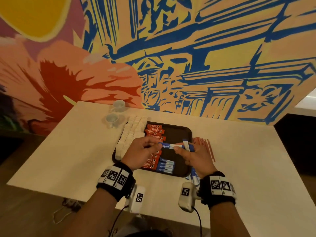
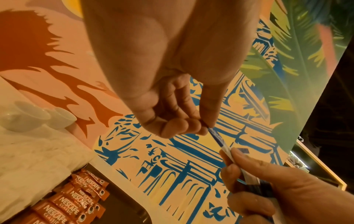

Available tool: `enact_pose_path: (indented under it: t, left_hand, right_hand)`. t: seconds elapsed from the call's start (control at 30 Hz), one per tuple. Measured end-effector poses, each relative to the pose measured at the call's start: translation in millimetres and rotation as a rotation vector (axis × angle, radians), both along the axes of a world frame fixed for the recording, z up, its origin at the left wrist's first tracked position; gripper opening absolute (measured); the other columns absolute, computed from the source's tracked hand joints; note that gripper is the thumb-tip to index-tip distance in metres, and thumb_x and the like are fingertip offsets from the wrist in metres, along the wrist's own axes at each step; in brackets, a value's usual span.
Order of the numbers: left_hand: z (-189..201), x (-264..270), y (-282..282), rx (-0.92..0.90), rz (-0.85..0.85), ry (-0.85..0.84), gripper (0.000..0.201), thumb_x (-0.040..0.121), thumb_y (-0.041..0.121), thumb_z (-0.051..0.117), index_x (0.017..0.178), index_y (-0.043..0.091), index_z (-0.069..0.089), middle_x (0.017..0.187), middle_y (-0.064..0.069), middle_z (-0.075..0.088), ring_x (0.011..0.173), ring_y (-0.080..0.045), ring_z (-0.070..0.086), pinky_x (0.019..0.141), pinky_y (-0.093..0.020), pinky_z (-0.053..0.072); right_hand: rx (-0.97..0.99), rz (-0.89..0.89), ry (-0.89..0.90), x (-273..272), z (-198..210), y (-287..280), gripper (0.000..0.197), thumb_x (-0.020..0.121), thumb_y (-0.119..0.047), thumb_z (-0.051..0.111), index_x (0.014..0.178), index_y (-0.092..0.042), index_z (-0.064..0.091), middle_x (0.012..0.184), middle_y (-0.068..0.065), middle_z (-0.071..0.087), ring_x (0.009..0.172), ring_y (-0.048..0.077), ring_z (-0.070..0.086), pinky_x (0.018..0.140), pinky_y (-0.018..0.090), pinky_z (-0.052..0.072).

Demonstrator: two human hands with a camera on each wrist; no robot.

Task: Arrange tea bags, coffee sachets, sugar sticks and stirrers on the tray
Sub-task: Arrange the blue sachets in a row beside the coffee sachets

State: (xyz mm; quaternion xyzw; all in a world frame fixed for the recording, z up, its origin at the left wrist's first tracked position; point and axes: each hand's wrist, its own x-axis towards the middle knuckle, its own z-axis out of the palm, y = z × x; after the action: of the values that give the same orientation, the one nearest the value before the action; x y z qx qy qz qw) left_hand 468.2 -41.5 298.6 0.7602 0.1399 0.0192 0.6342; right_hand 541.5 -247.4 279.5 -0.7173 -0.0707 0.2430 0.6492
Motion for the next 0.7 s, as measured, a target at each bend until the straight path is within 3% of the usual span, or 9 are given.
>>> enact_pose_path:
  t: [0.07,0.13,0.27,0.33,0.43,0.53,0.6,0.7]
  left_hand:
    - [3.5,-4.0,2.7,0.018,-0.021,0.012,0.009,0.091,0.013,0.071,0.100,0.012,0.074,0.069,0.011,0.069,0.059,0.002,0.059,0.057,-0.016,0.045]
    - [5.8,-6.0,6.5,0.031,-0.033,0.023,0.007,0.090,0.010,0.072,0.097,0.010,0.073,0.071,0.009,0.072,0.061,0.001,0.062,0.061,-0.017,0.046]
    - [7.5,-6.3,20.8,0.089,-0.013,0.031,0.004,0.088,0.016,0.076,0.091,0.017,0.075,0.089,-0.002,0.077,0.088,-0.018,0.072,0.083,-0.037,0.057]
    - [8.1,-4.2,28.2,0.124,-0.017,0.032,0.003,0.087,0.018,0.077,0.090,0.019,0.075,0.089,0.000,0.077,0.091,-0.018,0.071,0.089,-0.042,0.057]
    - [6.0,0.1,44.1,0.234,0.016,-0.019,0.007,0.089,0.020,0.074,0.086,0.026,0.075,0.088,0.009,0.075,0.088,-0.005,0.069,0.087,-0.031,0.055]
    - [7.2,1.8,65.4,0.393,0.095,-0.091,0.017,0.093,0.020,0.068,0.084,0.035,0.068,0.088,0.020,0.069,0.085,0.010,0.061,0.075,-0.008,0.044]
    - [4.5,3.5,76.2,0.481,0.029,-0.122,0.013,0.094,0.023,0.066,0.095,0.036,0.066,0.094,0.021,0.066,0.087,0.006,0.059,0.073,-0.008,0.042]
    - [-4.5,6.2,78.4,0.655,-0.188,-0.179,0.030,0.091,0.032,0.069,0.119,0.040,0.061,0.109,0.021,0.058,0.093,0.001,0.053,0.078,-0.015,0.042]
  right_hand:
    - [-0.009,-0.045,-0.021,-1.2,2.7,2.4,0.011,0.091,-0.035,0.074,0.096,-0.027,0.080,0.073,-0.007,0.067,0.057,-0.001,0.049,0.058,0.022,0.037]
    - [-0.016,-0.082,-0.041,-2.0,6.5,5.3,0.011,0.090,-0.035,0.075,0.091,-0.024,0.080,0.071,-0.010,0.070,0.056,-0.006,0.054,0.061,0.024,0.038]
    - [-0.040,-0.056,-0.048,-3.5,9.9,10.7,0.016,0.090,-0.032,0.075,0.096,-0.018,0.079,0.064,-0.011,0.068,0.052,-0.005,0.053,0.059,0.023,0.036]
    - [-0.060,-0.046,-0.030,-2.4,9.3,16.1,0.017,0.090,-0.033,0.075,0.095,-0.017,0.079,0.059,-0.012,0.063,0.050,-0.003,0.049,0.059,0.022,0.036]
    - [-0.085,-0.046,-0.047,0.6,8.8,29.7,0.022,0.088,-0.038,0.075,0.092,-0.017,0.080,0.070,-0.005,0.070,0.051,-0.001,0.049,0.056,0.021,0.036]
    - [-0.194,-0.079,-0.127,6.0,9.6,40.9,0.029,0.086,-0.046,0.075,0.079,-0.018,0.079,0.054,-0.007,0.056,0.043,0.002,0.041,0.055,0.024,0.033]
    - [-0.263,-0.097,-0.169,8.2,10.7,46.1,0.033,0.085,-0.049,0.075,0.074,-0.018,0.077,0.045,-0.010,0.046,0.042,0.003,0.038,0.057,0.026,0.033]
    - [-0.284,-0.114,-0.142,8.3,7.8,55.5,0.032,0.086,-0.046,0.076,0.075,-0.015,0.077,0.043,-0.012,0.048,0.042,0.003,0.039,0.056,0.022,0.033]
